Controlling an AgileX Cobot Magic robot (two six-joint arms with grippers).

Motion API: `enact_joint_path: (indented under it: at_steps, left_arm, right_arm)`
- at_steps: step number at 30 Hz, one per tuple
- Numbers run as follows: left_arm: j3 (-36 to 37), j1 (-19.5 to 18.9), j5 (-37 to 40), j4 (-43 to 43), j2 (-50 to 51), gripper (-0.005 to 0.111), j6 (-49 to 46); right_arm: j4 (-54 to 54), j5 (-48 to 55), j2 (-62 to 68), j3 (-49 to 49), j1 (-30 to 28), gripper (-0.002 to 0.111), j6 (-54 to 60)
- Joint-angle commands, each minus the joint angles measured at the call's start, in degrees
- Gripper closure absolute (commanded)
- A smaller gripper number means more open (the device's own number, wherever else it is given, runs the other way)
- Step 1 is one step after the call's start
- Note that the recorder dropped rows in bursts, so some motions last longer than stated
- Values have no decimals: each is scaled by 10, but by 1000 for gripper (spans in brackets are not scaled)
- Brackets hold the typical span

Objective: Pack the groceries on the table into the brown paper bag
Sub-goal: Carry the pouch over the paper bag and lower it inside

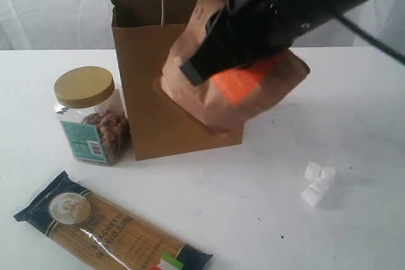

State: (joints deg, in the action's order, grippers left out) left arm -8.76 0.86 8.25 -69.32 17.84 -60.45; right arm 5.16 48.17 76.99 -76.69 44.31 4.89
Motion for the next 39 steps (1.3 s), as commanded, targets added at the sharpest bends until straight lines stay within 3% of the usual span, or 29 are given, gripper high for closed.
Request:
enact_joint_path:
  at_steps: [1,13,23,30,39]
  left_arm:
    - [2,5,3,-7,-2,107,1]
    - [2,5,3,-7,-2,107,1]
    - [2,5,3,-7,-2,107,1]
    - [2,5,3,-7,-2,107,1]
    - [2,5,3,-7,-2,107,1]
  right_arm:
    - [-5,-38,-43,-27,-4,108,-27]
    - [40,-217,-67,-32,-4,108,-36]
    - [203,-320,-10,-31,-8,108,-36]
    - [202,-423,-9,-35,-14,108,-55]
    - [228,-415,-48,-35,-16,108,-60]
